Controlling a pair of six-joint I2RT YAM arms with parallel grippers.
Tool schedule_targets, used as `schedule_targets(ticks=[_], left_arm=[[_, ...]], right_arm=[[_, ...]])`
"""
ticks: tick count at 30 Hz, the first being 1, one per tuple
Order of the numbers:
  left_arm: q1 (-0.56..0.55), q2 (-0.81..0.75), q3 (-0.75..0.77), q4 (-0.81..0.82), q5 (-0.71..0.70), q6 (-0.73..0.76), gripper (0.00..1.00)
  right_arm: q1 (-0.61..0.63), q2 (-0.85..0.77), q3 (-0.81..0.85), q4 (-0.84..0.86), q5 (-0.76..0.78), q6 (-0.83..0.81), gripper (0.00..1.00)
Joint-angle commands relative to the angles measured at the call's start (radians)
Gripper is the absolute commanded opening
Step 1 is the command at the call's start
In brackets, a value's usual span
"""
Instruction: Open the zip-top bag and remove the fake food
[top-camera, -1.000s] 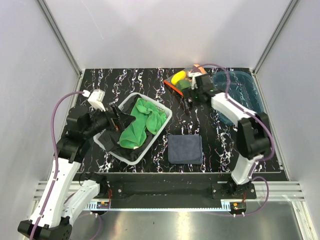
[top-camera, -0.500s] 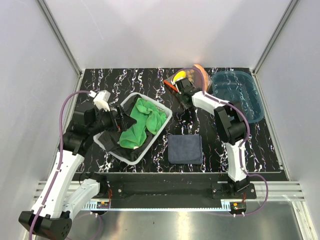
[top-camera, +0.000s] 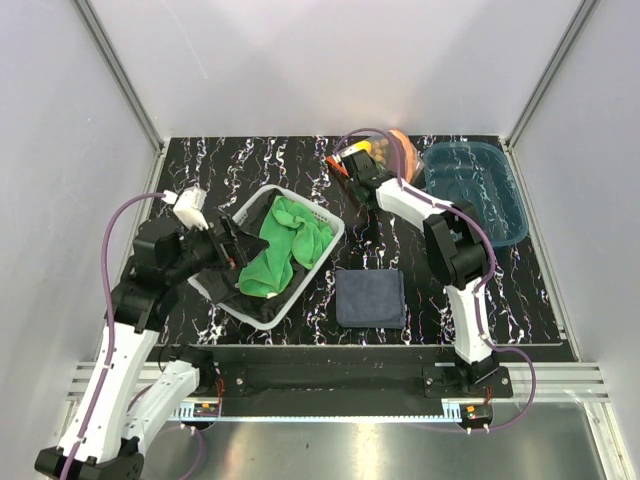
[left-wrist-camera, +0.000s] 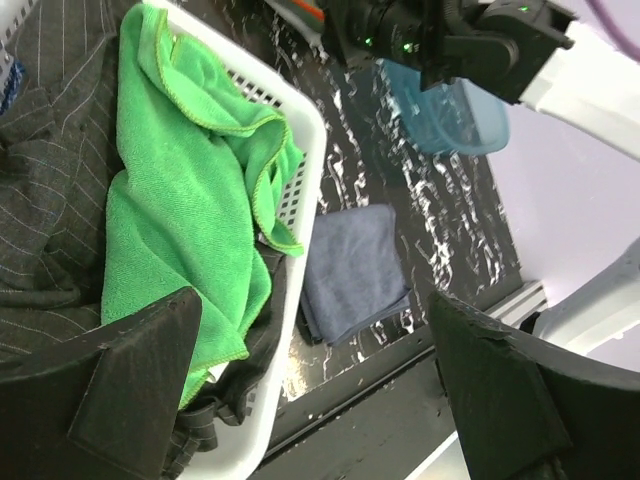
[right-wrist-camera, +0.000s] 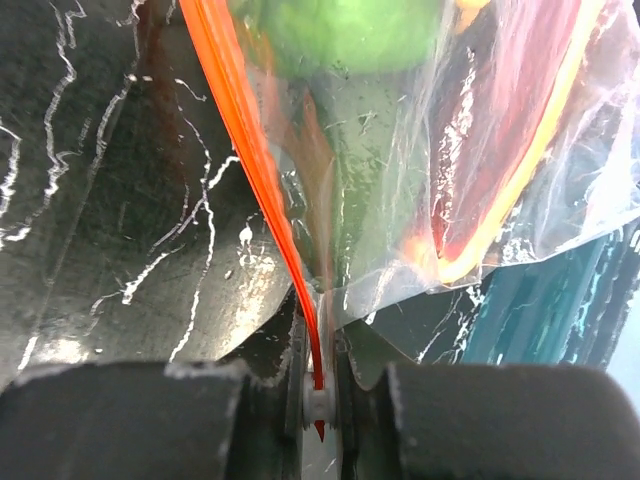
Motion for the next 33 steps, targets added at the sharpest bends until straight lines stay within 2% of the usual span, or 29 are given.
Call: schedule_targets(ticks=[1, 4, 7, 11, 14, 18, 22, 29, 32, 33], left_arm=[[-0.009, -0.038, -0.027, 0.054, -0.038, -0.019, 0.98], [-0.029, -0.029, -0.052, 0.162, -0.055, 0.037, 0.98], [-0.075, 0.011, -0.075, 0.342, -0.059, 0.166, 0.98], [-0.141, 0.179, -0.085, 0.612, -0.032, 0.377, 0.98], [-0.155, 0.302, -0.027, 0.726, 0.042, 0.464, 0.97], [-0.176, 0.551, 0.086, 0.756, 0.105, 0.539, 0.91], [-0.211, 0.694, 0.177, 0.795, 0.111, 0.588, 0.89], [-0.297, 0.879, 0.367, 0.76, 0.192, 0.717, 0.86], [-0.314, 0.934, 0.422, 0.748, 0.243, 0.752, 0.82], [-0.317, 0.943, 0.437, 0.751, 0.261, 0.754, 0.77]], right_arm=[[0.006, -0.077, 0.061, -0.047, -0.056, 0.074, 0.0], [0.007, -0.139, 0.059, -0.087, -0.111, 0.123, 0.0], [0.008, -0.209, 0.044, -0.136, -0.191, 0.16, 0.0], [0.006, -0.356, -0.042, -0.129, -0.279, 0.191, 0.0], [0.006, -0.422, -0.088, -0.133, -0.36, 0.188, 0.0], [0.007, -0.484, -0.119, -0.175, -0.461, 0.162, 0.0], [0.006, -0.522, -0.139, -0.218, -0.572, 0.111, 0.0], [-0.006, -0.59, -0.191, -0.278, -0.708, 0.094, 0.0], [-0.031, -0.621, -0.206, -0.302, -0.773, 0.103, 0.0], [-0.035, -0.628, -0.219, -0.305, -0.795, 0.103, 0.0]])
